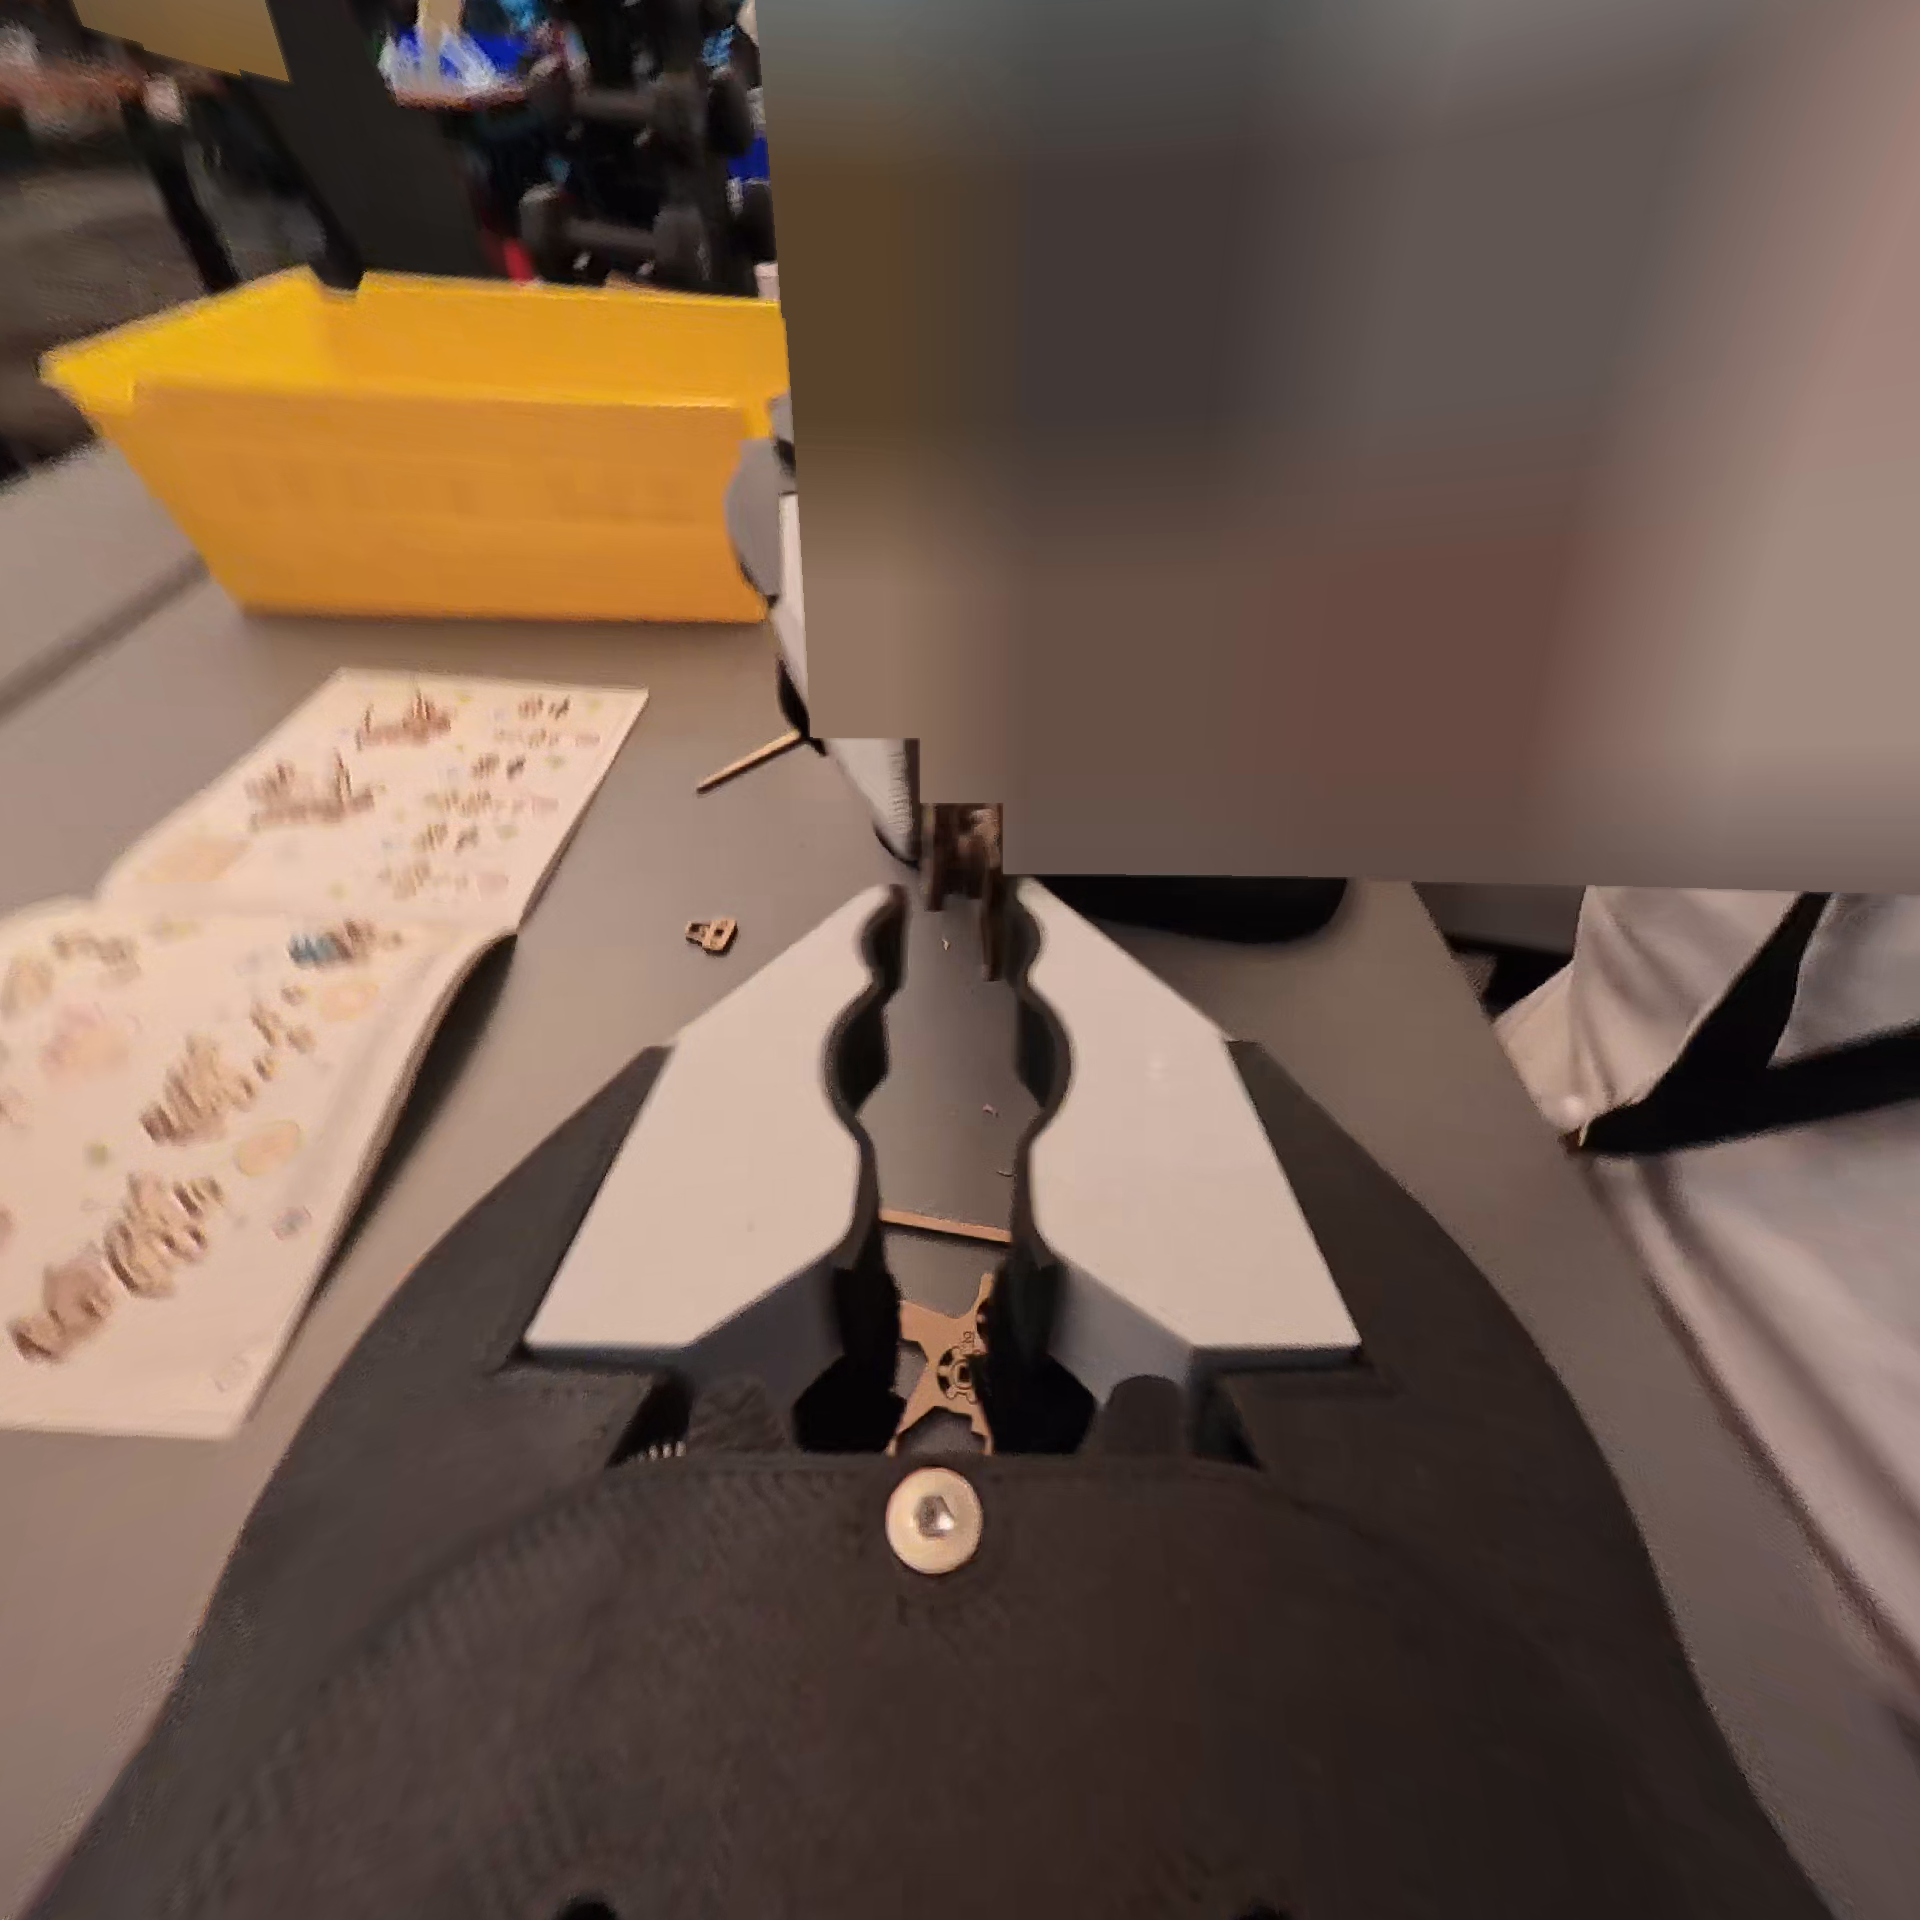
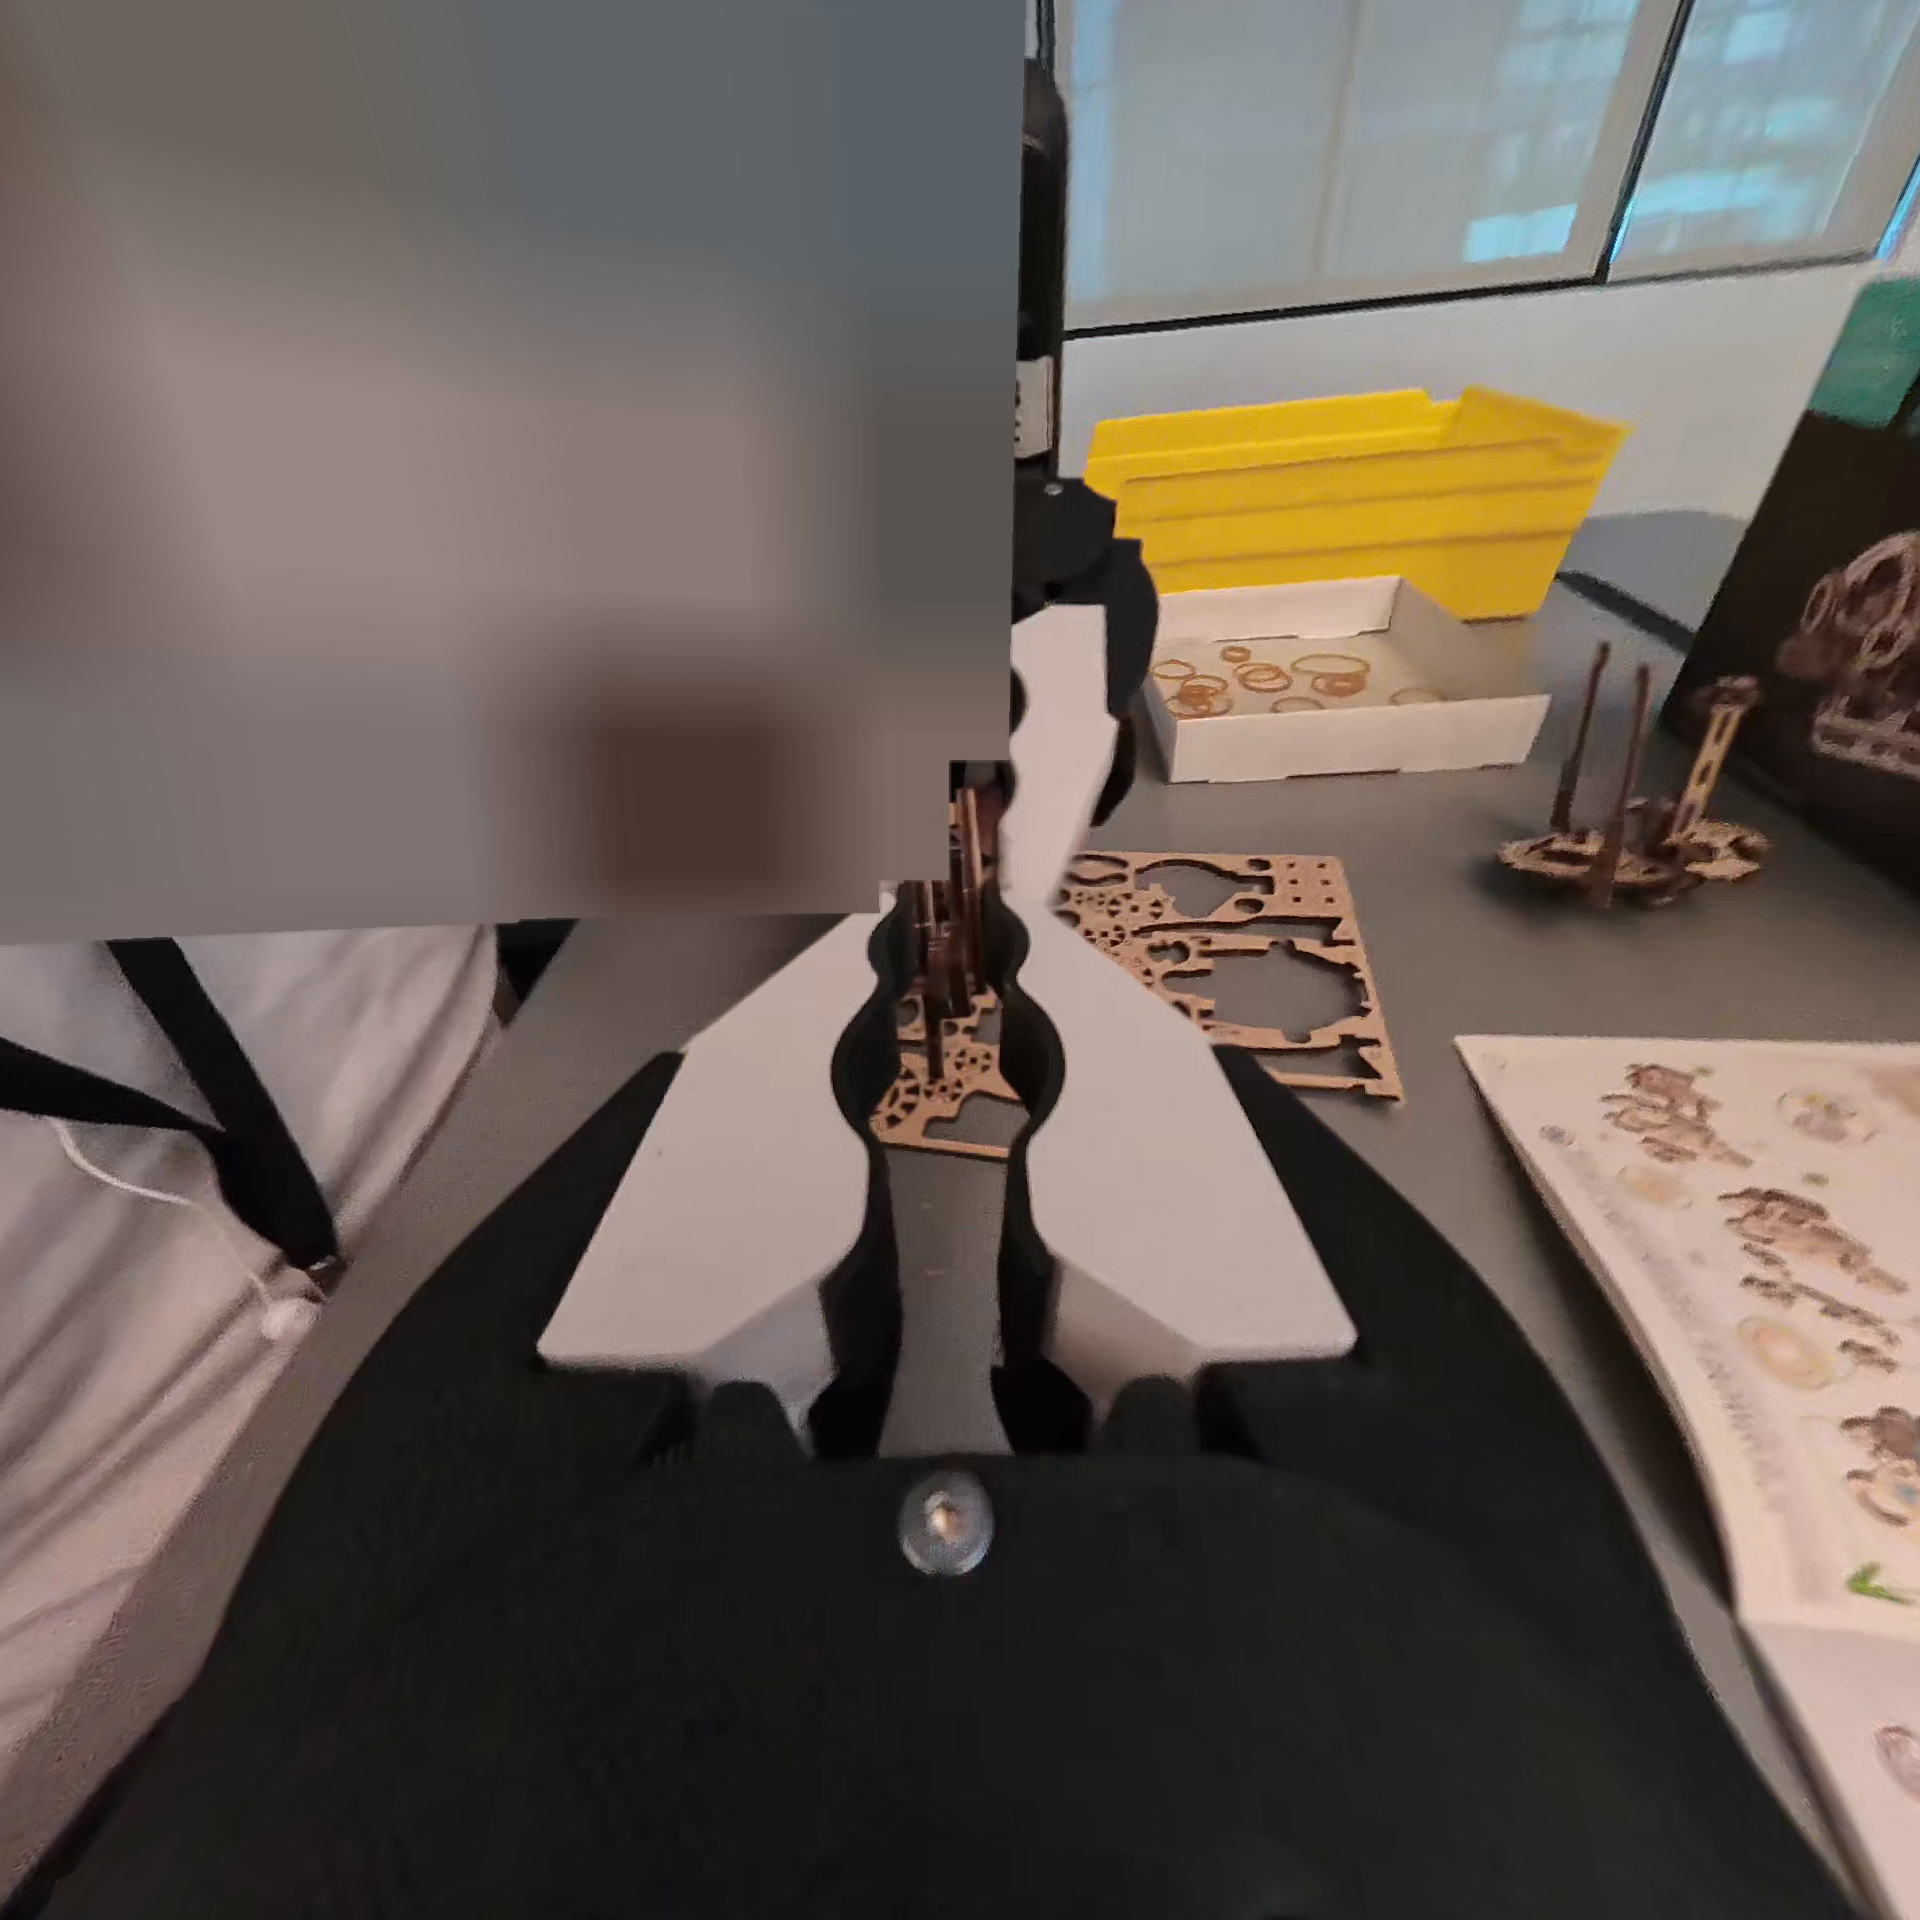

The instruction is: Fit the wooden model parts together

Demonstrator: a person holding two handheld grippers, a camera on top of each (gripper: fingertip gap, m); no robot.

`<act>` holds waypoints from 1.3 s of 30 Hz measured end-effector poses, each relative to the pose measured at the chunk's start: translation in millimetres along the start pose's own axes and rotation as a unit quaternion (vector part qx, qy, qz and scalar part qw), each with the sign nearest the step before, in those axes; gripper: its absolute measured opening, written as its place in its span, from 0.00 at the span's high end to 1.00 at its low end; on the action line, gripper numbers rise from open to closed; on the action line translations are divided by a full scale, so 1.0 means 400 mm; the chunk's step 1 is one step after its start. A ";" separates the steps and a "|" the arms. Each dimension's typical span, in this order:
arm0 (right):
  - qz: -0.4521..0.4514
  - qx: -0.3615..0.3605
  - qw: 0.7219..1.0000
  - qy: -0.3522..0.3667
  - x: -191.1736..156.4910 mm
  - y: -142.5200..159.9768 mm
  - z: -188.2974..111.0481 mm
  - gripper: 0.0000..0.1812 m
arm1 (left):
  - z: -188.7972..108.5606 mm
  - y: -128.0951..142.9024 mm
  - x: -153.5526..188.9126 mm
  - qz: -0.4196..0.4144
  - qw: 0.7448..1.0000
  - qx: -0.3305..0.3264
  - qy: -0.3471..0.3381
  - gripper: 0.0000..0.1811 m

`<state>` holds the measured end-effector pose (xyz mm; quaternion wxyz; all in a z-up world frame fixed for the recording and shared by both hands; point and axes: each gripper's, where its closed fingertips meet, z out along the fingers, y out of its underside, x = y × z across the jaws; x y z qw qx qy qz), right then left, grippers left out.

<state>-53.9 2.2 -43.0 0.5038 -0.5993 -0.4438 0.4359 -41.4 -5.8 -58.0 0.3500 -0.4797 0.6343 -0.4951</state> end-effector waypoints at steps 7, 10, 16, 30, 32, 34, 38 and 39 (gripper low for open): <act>-0.131 -0.044 0.989 0.043 -0.005 0.021 0.006 0.95 | 0.004 0.027 -0.005 0.132 0.989 -0.046 -0.056 0.94; -0.157 -0.033 0.986 0.041 -0.018 0.006 0.004 0.94 | 0.002 0.014 0.005 0.147 0.987 -0.044 -0.056 0.94; -0.164 -0.034 0.985 0.042 -0.020 0.005 0.004 0.94 | 0.000 0.011 0.005 0.181 0.980 -0.047 -0.071 0.94; -0.102 -0.057 0.992 0.041 -0.007 0.012 -0.006 0.94 | 0.010 0.041 0.005 0.177 0.980 -0.069 -0.060 0.99; -0.055 -0.050 0.997 0.038 0.005 0.013 -0.008 0.95 | 0.013 0.038 0.001 0.150 0.985 -0.059 -0.058 0.98; 0.000 -0.043 0.999 0.031 0.016 0.015 -0.010 0.95 | 0.012 0.027 -0.001 0.113 0.991 -0.044 -0.051 0.90; 0.110 -0.026 0.994 -0.009 0.018 0.016 -0.013 0.95 | 0.015 0.024 -0.001 0.051 0.998 -0.033 -0.031 0.91; 0.137 -0.019 0.990 -0.016 0.021 0.015 -0.014 0.95 | 0.015 0.021 -0.002 0.035 0.999 -0.029 -0.027 0.91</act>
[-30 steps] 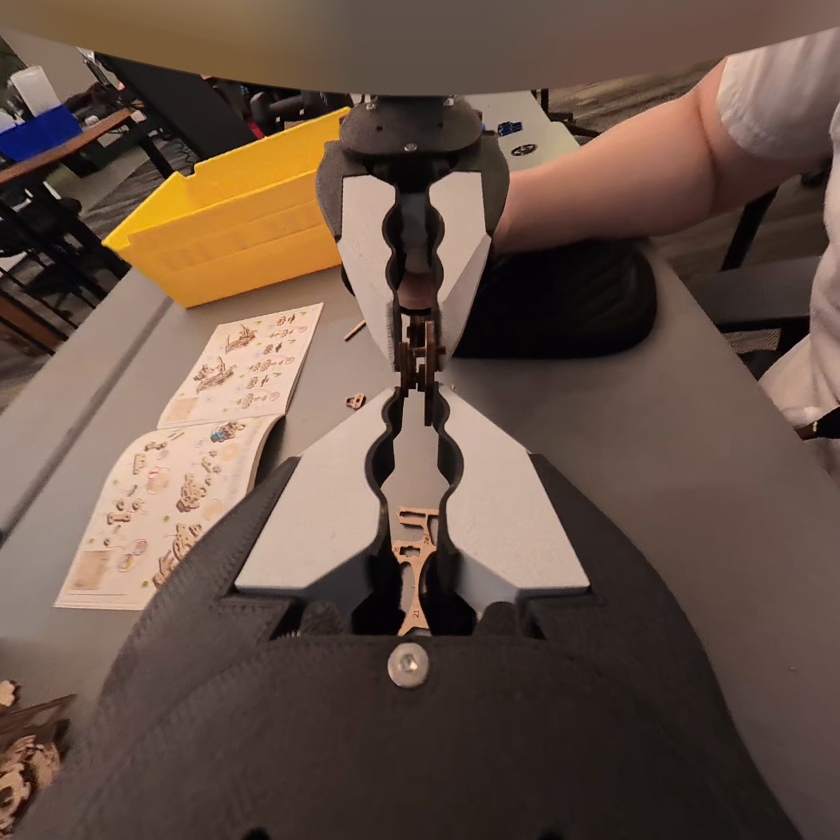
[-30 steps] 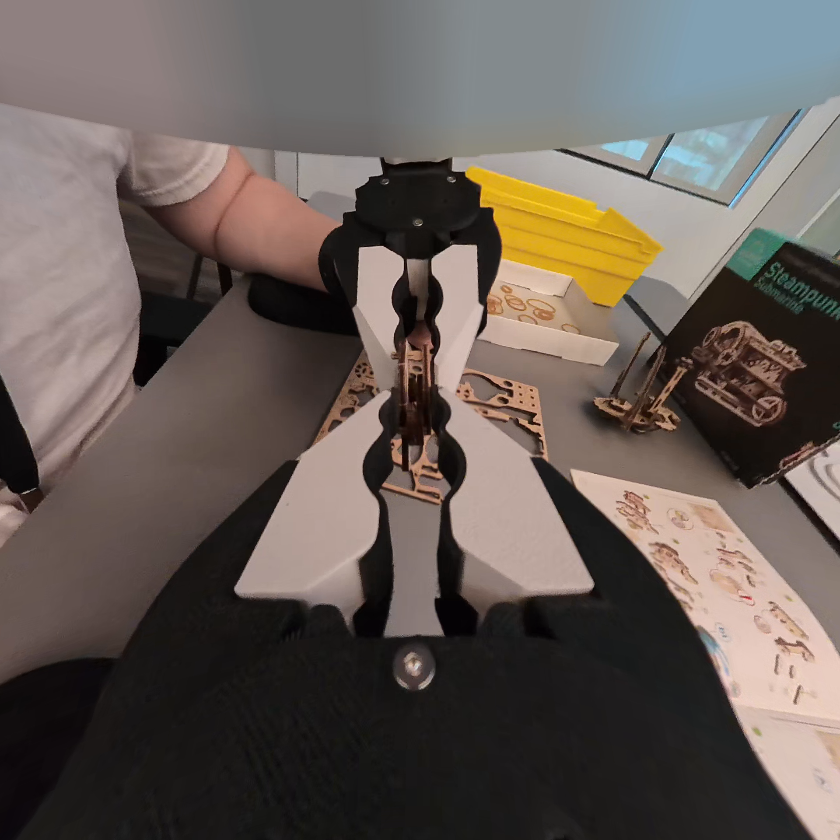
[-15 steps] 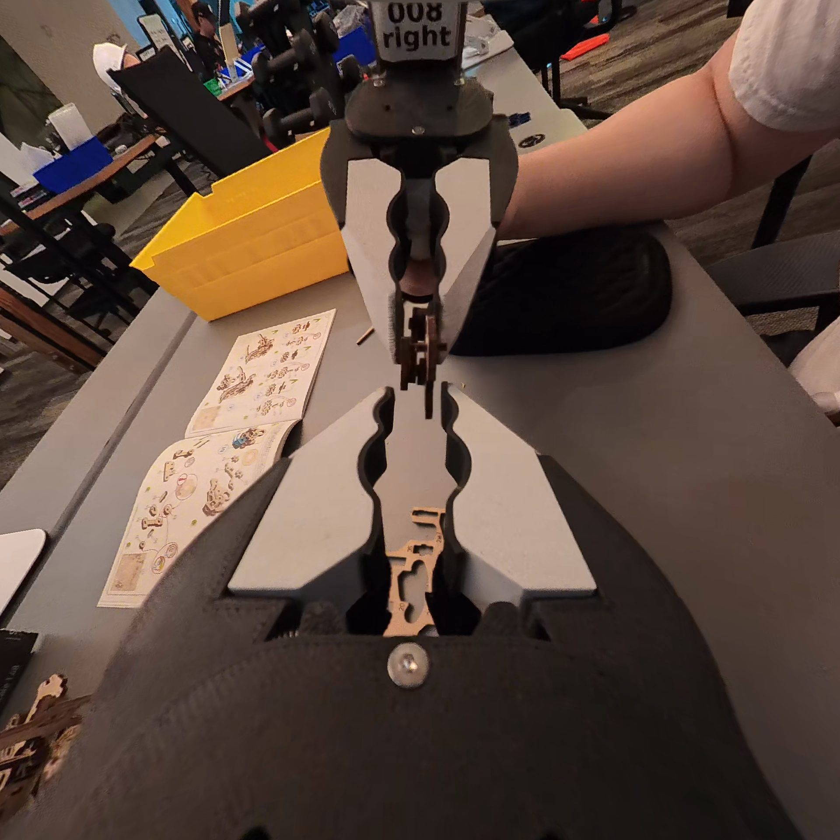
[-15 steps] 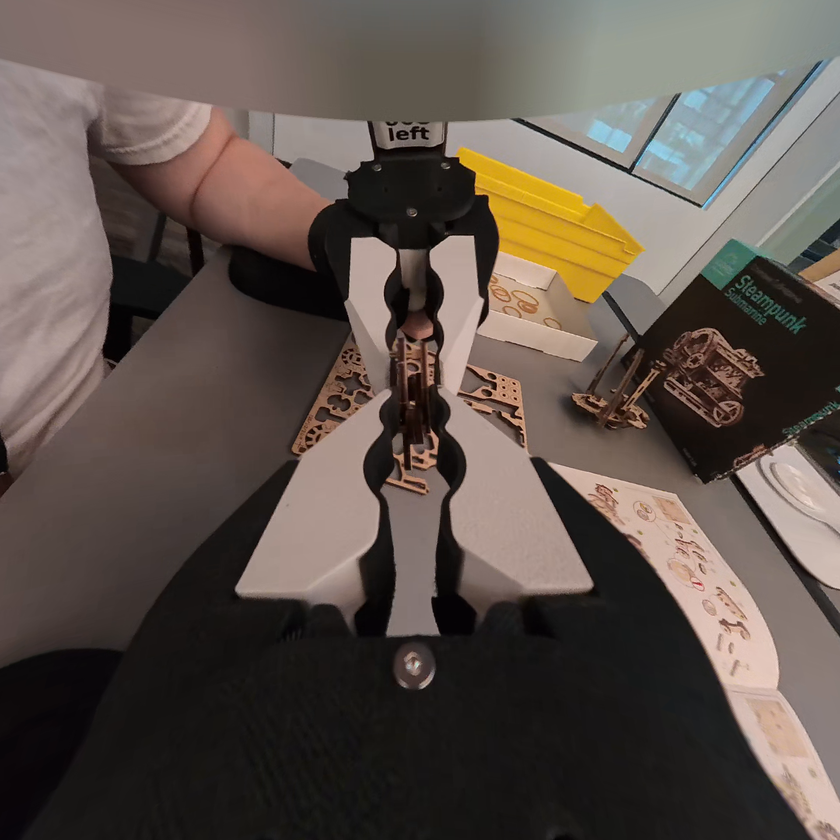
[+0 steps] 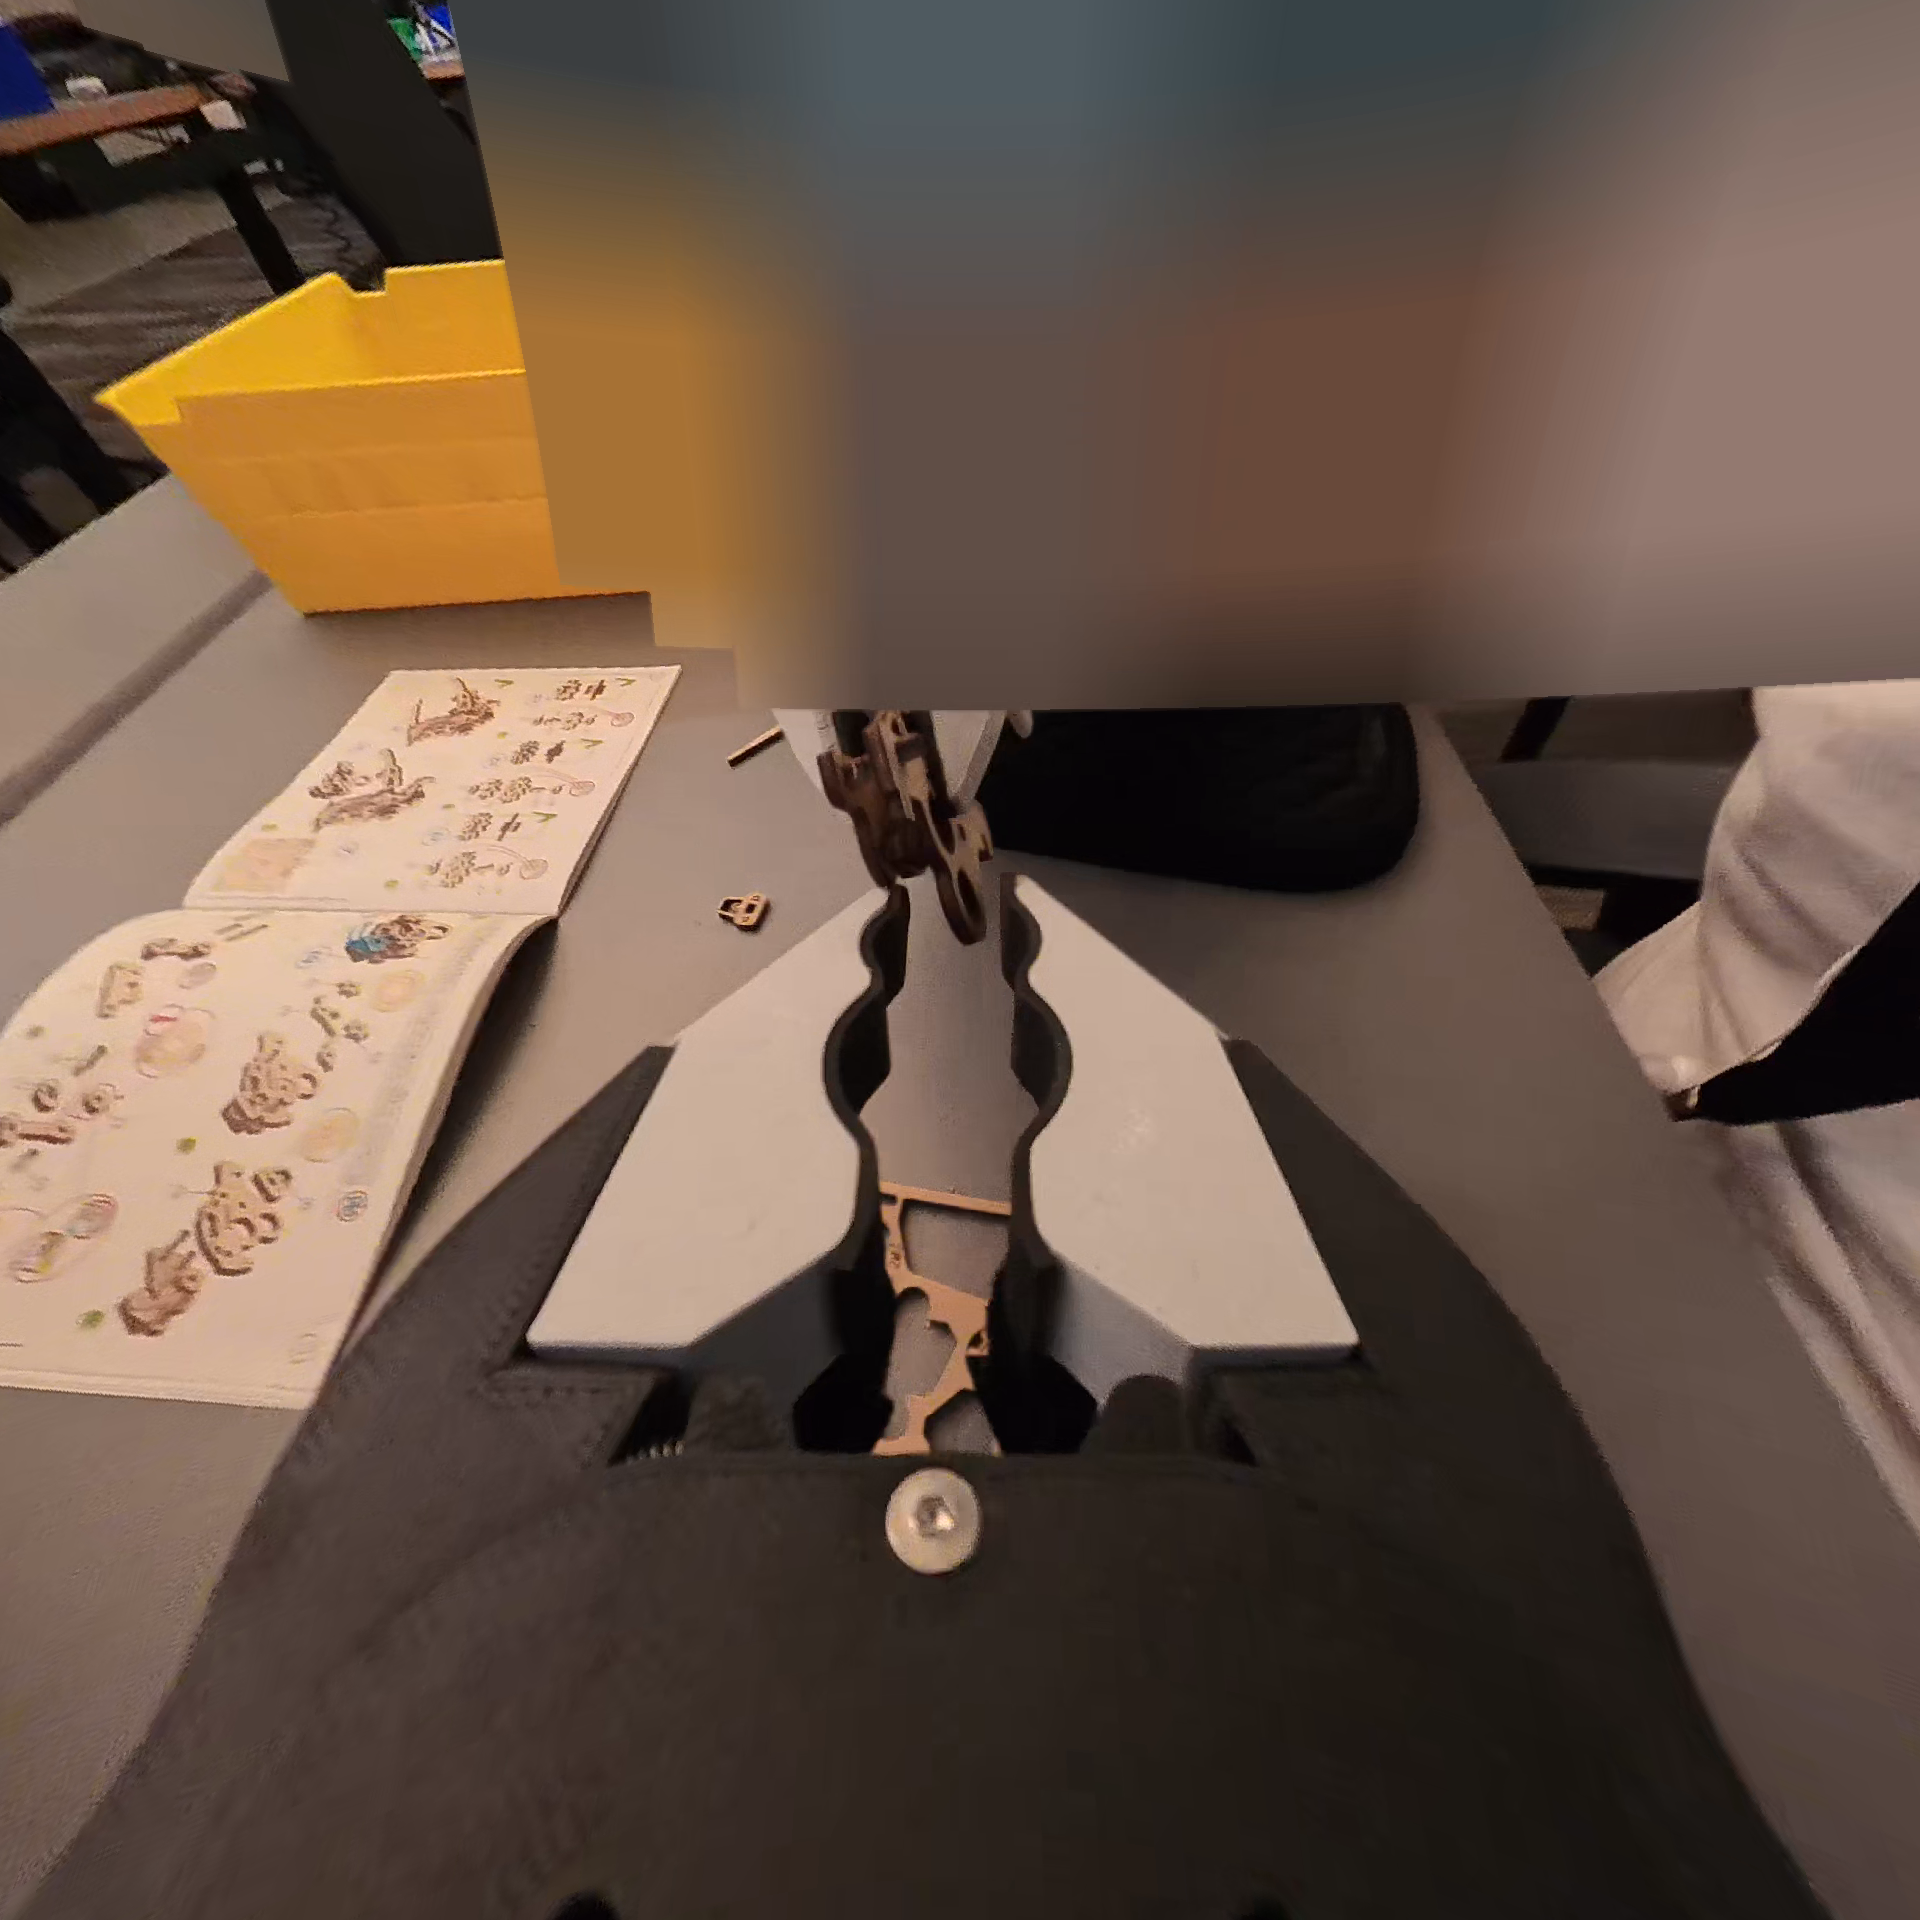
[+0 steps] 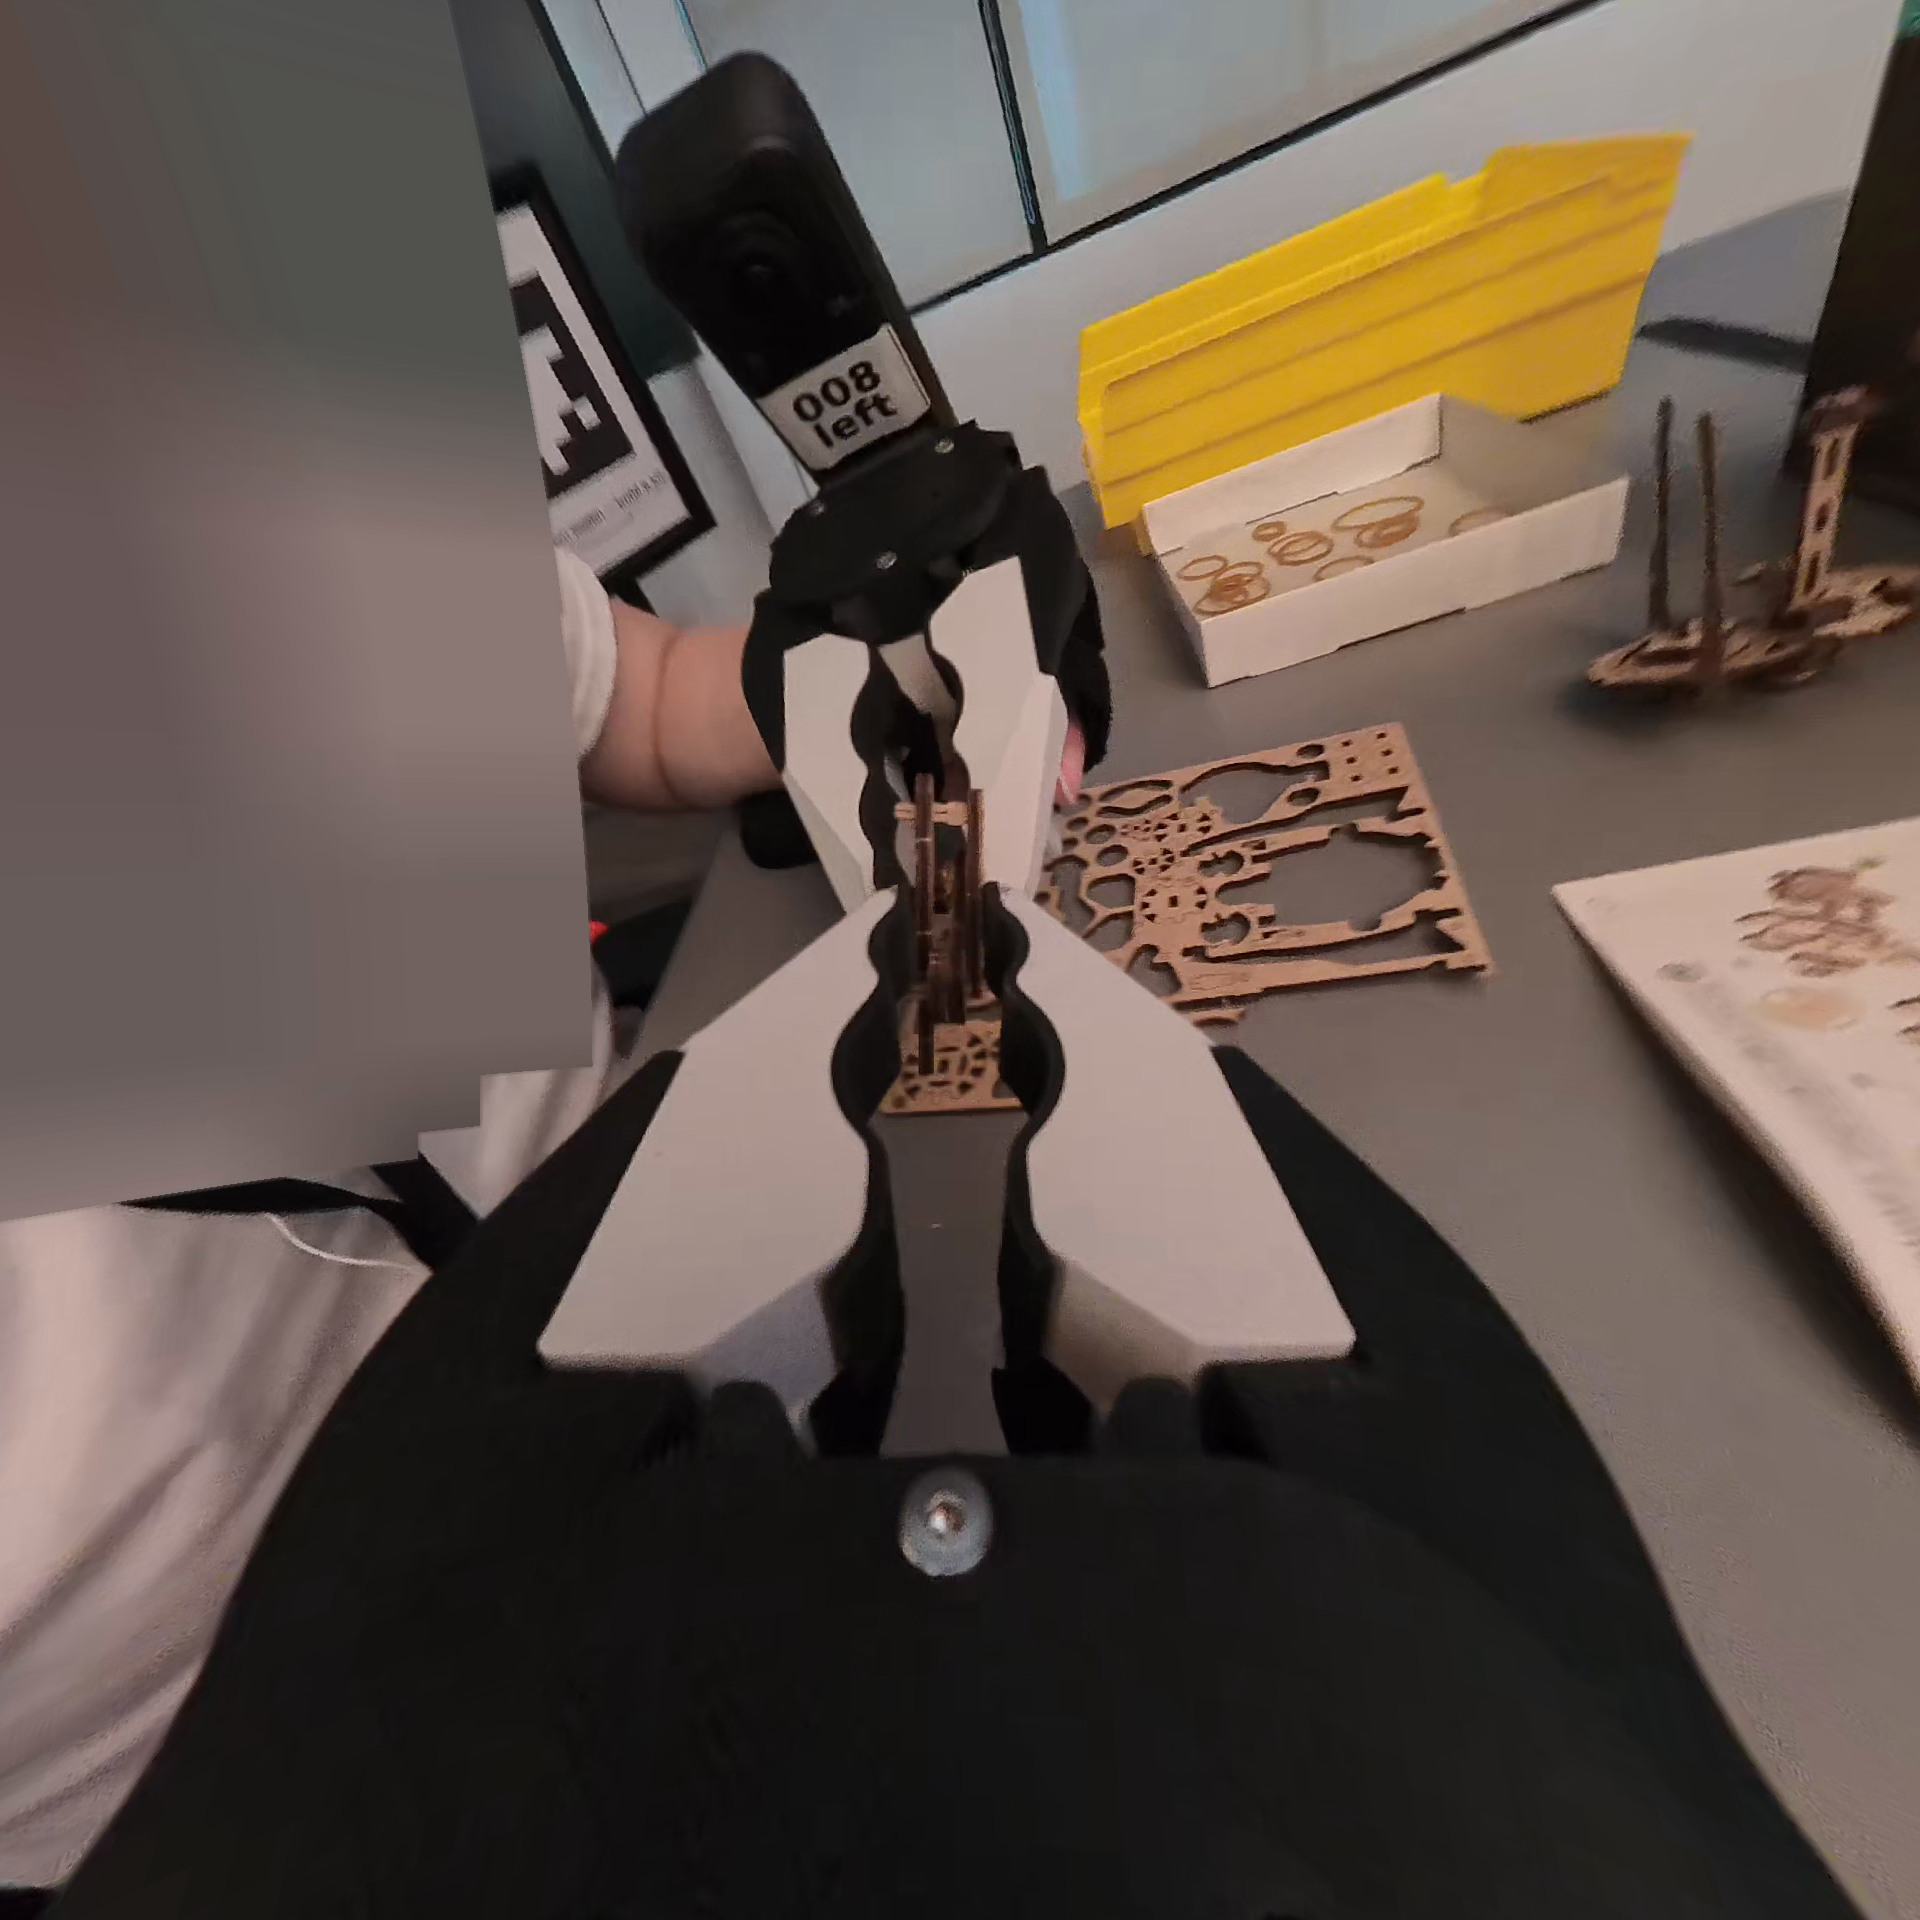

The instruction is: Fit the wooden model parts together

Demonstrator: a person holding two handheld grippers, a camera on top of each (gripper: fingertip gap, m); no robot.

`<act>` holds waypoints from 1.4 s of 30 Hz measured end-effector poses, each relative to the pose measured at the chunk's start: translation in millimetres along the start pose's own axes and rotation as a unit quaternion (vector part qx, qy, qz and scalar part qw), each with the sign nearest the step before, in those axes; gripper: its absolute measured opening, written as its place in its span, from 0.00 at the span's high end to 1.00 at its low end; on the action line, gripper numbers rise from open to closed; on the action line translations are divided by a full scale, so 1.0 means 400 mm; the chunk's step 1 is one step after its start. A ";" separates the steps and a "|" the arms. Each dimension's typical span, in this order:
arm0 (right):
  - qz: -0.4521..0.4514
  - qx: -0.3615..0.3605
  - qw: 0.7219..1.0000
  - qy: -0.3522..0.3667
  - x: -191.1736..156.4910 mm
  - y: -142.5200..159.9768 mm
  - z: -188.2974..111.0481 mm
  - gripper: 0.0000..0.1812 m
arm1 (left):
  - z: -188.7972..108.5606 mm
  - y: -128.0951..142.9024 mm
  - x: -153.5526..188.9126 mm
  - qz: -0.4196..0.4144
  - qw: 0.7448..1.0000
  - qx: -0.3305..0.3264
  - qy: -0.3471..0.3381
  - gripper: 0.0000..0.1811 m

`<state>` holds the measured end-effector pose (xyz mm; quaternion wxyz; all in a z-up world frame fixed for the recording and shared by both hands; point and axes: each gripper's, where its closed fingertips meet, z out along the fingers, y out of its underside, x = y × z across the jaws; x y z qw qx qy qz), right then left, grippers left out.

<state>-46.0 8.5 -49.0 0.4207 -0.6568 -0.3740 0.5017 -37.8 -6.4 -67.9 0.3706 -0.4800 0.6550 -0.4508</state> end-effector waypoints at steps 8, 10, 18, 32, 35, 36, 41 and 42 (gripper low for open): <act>0.180 0.015 0.981 -0.065 0.014 0.014 0.000 0.95 | -0.015 -0.018 -0.029 -0.181 0.981 0.046 0.046 0.85; 0.178 0.003 0.982 -0.062 0.016 0.026 0.006 0.95 | -0.023 -0.032 -0.027 -0.229 0.968 0.070 0.077 0.86; 0.177 -0.020 0.983 -0.047 0.017 0.047 0.021 0.95 | -0.016 0.006 -0.022 -0.264 0.959 0.030 0.100 0.93; 0.092 0.095 0.991 0.032 0.048 -0.047 0.007 0.85 | -0.076 -0.078 -0.112 -0.323 0.930 0.176 -0.005 0.94; 0.097 0.117 0.988 0.037 0.042 -0.057 0.015 0.92 | -0.071 -0.090 -0.103 -0.311 0.932 0.186 -0.012 0.94; 0.104 0.124 0.986 0.033 0.039 -0.061 0.014 0.93 | -0.072 -0.093 -0.102 -0.306 0.933 0.189 -0.015 0.94; 0.141 0.164 0.976 0.019 0.036 -0.078 0.008 0.93 | -0.071 -0.098 -0.101 -0.284 0.938 0.195 -0.036 0.94; 0.140 0.168 0.976 0.017 0.033 -0.080 0.006 0.94 | -0.071 -0.101 -0.099 -0.283 0.938 0.198 -0.036 0.94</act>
